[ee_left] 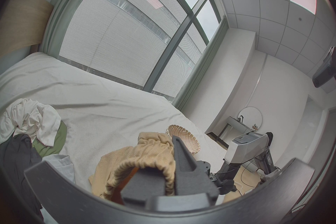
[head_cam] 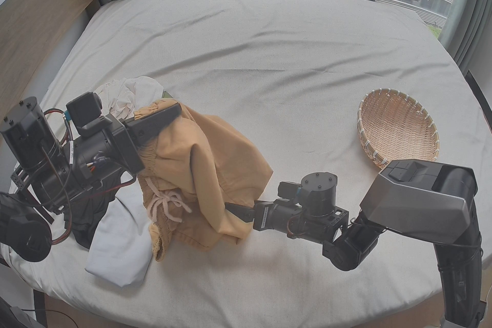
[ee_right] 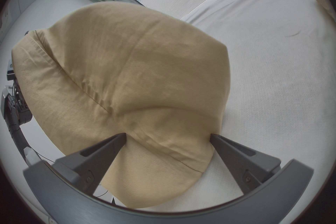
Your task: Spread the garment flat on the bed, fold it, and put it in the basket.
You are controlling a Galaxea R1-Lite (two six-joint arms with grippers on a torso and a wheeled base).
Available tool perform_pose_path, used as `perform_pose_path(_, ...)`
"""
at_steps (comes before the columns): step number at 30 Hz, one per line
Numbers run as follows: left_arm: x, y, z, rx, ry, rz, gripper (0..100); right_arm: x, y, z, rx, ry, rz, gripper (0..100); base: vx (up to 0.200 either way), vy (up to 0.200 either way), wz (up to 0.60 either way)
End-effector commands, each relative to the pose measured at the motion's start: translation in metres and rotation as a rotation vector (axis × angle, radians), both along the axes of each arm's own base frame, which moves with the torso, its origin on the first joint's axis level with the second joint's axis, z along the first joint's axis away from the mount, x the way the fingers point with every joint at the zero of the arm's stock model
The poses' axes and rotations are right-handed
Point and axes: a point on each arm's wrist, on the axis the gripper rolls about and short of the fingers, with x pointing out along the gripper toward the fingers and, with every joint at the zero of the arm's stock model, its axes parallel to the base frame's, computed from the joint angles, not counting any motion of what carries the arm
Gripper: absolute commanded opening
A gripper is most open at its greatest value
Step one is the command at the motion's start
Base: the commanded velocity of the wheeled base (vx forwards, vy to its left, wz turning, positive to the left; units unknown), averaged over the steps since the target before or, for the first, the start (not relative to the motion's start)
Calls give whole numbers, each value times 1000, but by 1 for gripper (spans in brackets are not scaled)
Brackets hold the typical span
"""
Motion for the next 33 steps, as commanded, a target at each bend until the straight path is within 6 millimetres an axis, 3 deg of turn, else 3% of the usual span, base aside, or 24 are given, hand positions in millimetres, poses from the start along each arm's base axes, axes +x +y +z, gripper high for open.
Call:
perform_pose_path(1, -4, -5, -1, 0, 4, -20, 0, 1, 8, -3, 1, -2, 12, 0, 0, 0, 0)
perform_pose_path(6, -8, -8, -4, 4, 14, -36, 0, 3, 11, -4, 4, -5, 10, 0, 0, 0, 0)
perform_pose_path(12, -10, -8, -9, 12, 29, -36, 0, -7, -3, 6, 2, -13, -10, 0, 0, 0, 0)
perform_pose_path(14, -9, -8, -7, 10, 23, -37, 0, -25, -24, 27, 15, -45, -39, 0, 0, 0, 0)
perform_pose_path(19, -10, -13, -3, 2, 11, -54, 0, -51, -62, 44, 2, -90, -96, 0, 0, 0, 0)
perform_pose_path(20, -11, -18, -1, -2, 7, -75, 0, -59, -78, 51, 5, -117, -120, 0, 0, 0, 0)
perform_pose_path(27, -12, -34, 10, -31, -19, -97, 0, -78, -114, 76, 35, -186, -189, 0, 0, 0, 0)
perform_pose_path(33, -14, -41, 17, -93, 17, -112, 0, -100, -139, 123, 102, -302, -229, 0, 0, 0, 0)
